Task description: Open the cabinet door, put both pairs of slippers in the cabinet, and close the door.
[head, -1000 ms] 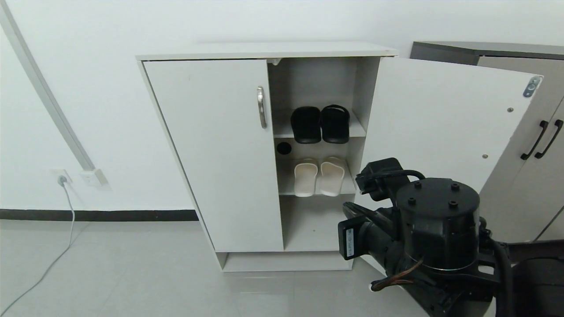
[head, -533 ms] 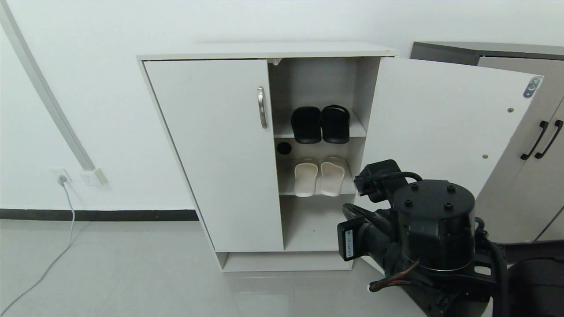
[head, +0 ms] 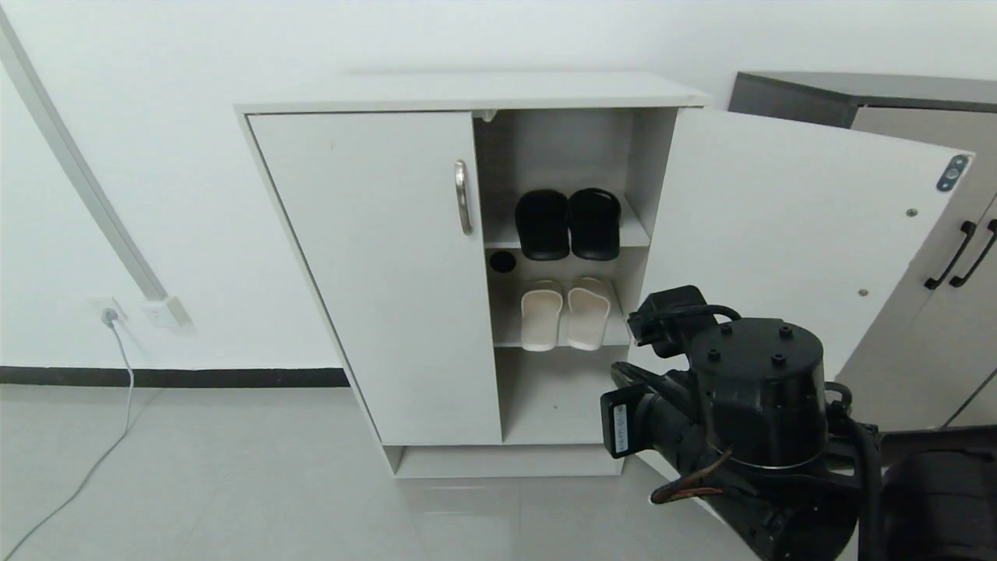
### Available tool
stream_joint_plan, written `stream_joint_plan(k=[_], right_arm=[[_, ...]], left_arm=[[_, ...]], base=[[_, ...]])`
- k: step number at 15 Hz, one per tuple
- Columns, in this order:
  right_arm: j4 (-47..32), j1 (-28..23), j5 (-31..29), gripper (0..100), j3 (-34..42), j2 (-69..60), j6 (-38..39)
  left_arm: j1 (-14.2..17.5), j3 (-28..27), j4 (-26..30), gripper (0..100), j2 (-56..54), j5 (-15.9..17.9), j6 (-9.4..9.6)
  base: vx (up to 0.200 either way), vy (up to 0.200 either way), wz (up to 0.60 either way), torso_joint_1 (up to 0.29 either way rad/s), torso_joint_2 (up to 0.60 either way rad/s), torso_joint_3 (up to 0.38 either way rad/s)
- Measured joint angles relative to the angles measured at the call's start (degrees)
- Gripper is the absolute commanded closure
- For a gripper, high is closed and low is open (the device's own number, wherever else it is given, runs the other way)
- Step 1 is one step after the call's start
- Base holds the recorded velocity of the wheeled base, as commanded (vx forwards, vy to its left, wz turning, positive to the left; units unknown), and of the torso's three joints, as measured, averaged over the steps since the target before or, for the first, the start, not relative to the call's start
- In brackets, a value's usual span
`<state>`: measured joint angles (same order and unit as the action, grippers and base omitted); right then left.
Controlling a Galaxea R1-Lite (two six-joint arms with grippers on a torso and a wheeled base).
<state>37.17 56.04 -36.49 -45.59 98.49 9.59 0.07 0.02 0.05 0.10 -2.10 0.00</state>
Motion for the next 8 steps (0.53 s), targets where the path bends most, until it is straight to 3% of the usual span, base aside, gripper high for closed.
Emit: stream_joint_plan(k=[8], right_arm=[[0.1,0.2,0.1,100,0.5,0.1,0.0]], left_arm=[[0.0,0.0,0.0,100,0.0,0.0,0.0]], base=[[0.0,0.0,0.0,0.113,-0.48,-0.344]])
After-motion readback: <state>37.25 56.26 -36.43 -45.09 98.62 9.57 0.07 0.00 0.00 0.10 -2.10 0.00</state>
